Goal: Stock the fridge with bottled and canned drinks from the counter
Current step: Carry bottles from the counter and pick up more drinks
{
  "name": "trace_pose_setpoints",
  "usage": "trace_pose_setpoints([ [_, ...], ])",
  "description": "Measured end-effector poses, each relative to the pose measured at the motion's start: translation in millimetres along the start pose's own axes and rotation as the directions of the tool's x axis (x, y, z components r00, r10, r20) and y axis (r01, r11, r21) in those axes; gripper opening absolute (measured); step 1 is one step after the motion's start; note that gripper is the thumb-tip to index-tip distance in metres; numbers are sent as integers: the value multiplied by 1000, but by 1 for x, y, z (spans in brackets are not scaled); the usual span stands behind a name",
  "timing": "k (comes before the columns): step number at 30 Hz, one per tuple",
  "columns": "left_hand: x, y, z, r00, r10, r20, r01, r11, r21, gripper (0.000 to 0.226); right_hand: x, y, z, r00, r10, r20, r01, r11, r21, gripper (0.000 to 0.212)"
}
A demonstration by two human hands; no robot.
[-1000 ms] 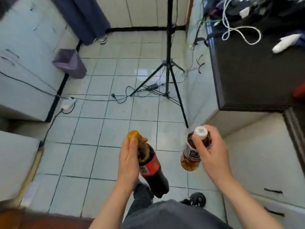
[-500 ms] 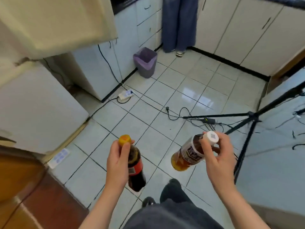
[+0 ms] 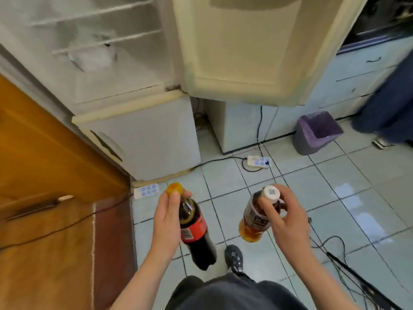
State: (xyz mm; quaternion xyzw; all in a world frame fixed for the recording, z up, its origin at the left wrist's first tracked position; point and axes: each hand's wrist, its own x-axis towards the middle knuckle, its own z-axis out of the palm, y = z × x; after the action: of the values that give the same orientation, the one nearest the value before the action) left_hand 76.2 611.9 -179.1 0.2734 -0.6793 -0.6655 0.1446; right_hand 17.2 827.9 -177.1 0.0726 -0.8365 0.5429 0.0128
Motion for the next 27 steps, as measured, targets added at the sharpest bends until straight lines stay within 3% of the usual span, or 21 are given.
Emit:
trace_pose_setpoints([
  [4,51,21,-18,983,9,-185,-18,999,-48,39,85,-25,50,978,-101,183,94,995,46,20],
  [8,91,23,-49,951,-11,-310,-10,998,-66,29,143,-44,111,950,-174,257,158,984,83,14],
  [10,117,18,-68,941,-12,-337,-17,997,-81,35,165,-54,146,938,-195,288,173,980,102,19],
  [13,161,14,-95,942,-6,-335,-12,999,-49,46,193,-69,197,929,-221,298,195,974,115,29],
  [18,255,27,-149,959,20,-282,-16,1000,16,33,249,-114,277,931,-230,283,201,971,128,25],
  [21,308,52,-180,971,115,-211,-108,993,41,42,282,-151,312,946,-229,231,198,969,150,22],
  [27,412,133,-206,943,321,-91,-323,946,-17,35,345,-227,353,930,-365,42,351,918,184,16],
])
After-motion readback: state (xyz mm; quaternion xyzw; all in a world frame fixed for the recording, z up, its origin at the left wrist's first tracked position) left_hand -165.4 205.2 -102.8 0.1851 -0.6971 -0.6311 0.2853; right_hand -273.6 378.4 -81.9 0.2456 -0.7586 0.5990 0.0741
